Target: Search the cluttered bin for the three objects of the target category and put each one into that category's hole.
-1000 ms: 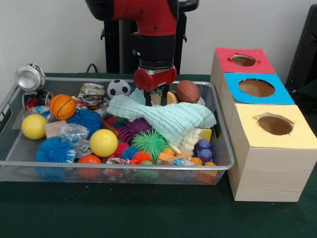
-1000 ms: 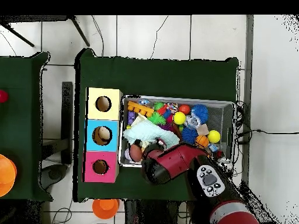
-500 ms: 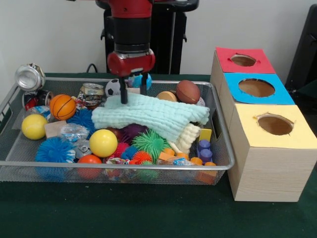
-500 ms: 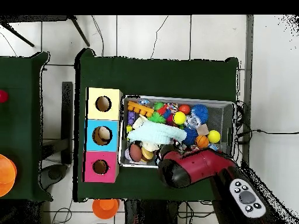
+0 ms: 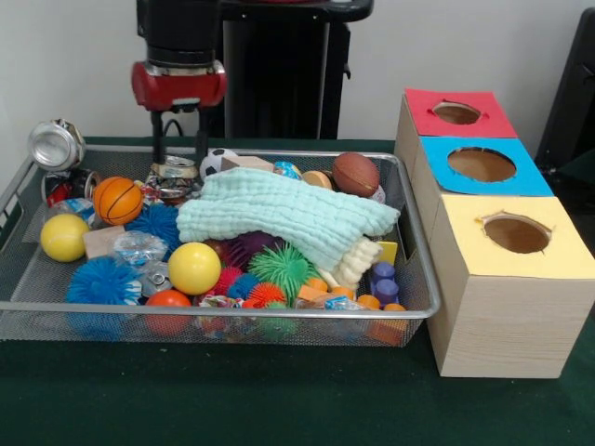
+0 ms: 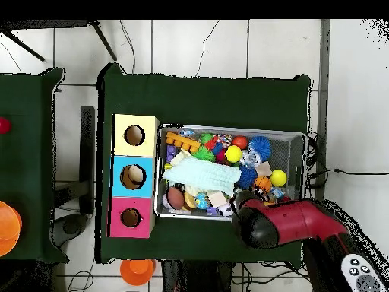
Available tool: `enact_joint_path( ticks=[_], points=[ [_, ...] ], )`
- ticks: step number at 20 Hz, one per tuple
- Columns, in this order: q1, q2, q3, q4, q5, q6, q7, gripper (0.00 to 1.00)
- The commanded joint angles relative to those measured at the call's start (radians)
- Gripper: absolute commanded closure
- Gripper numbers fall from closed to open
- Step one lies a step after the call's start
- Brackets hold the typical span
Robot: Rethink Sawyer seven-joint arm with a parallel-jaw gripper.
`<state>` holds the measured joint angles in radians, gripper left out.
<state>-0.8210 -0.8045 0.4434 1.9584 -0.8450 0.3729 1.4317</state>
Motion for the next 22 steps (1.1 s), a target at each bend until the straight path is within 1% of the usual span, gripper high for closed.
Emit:
enact_joint_path(
  ticks=[1,3,6,8,11,14,15,17,20,22],
  points=[
    [-0.092,-0.052,0.153,0.017,-0.004,0.178,-0.367,0.00],
    [-0.120,-0.060,0.179,0.024,-0.003,0.191,-0.380,0.00],
    [-0.092,-0.025,0.181,0.014,-0.029,0.185,-0.300,0.00],
    [-0.042,0.003,0.159,0.004,-0.059,0.165,-0.224,0.00],
    [-0.006,0.047,0.172,0.003,-0.057,0.135,-0.182,0.00],
    [-0.021,0.074,0.230,0.010,-0.040,0.109,-0.218,0.00],
    [-0.022,0.074,0.251,0.014,-0.039,0.125,-0.251,0.00],
    [-0.020,0.073,0.267,0.016,-0.047,0.119,-0.252,0.00],
    [0.000,0.076,0.272,0.012,-0.048,0.122,-0.219,0.00],
    [-0.015,0.079,0.286,0.015,-0.046,0.115,-0.216,0.00]
  ],
)
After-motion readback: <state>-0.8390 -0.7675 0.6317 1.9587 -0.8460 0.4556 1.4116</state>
